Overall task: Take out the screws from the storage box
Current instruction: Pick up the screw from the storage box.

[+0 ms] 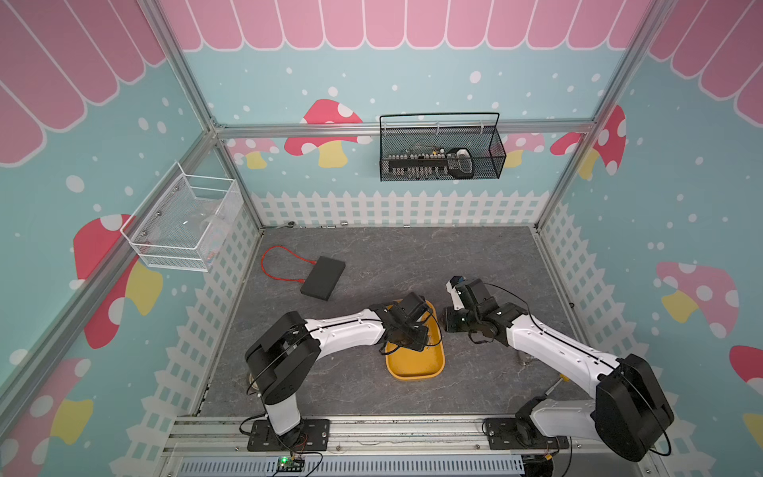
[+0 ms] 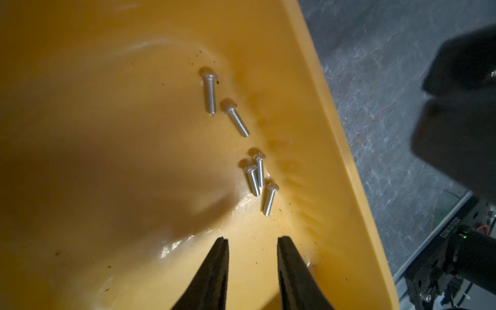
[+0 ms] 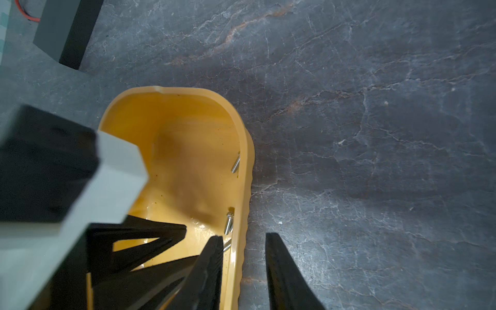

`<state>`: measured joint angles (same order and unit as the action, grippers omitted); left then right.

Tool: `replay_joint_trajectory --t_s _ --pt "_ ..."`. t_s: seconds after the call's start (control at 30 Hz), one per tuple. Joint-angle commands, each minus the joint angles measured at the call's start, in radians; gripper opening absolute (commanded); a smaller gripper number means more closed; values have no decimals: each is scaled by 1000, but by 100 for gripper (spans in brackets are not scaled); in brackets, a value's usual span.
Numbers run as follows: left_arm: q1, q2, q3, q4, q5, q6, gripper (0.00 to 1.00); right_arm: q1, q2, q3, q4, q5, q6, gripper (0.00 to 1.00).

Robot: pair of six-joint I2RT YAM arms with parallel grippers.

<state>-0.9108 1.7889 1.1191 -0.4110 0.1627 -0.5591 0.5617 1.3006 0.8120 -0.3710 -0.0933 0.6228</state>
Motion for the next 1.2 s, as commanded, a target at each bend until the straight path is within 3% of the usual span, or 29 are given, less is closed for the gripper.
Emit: replay_joint_trajectory --t_s 0.0,0.67,1.17 --pt "-7 20 37 -1 -5 23 35 -6 -21 -11 14 -14 10 33" --pt "-8 174 150 -37 -73 75 34 -7 -60 -10 21 -26 26 32" --pt "-26 222 189 -121 -154 108 18 -8 -72 5 17 -21 28 33"
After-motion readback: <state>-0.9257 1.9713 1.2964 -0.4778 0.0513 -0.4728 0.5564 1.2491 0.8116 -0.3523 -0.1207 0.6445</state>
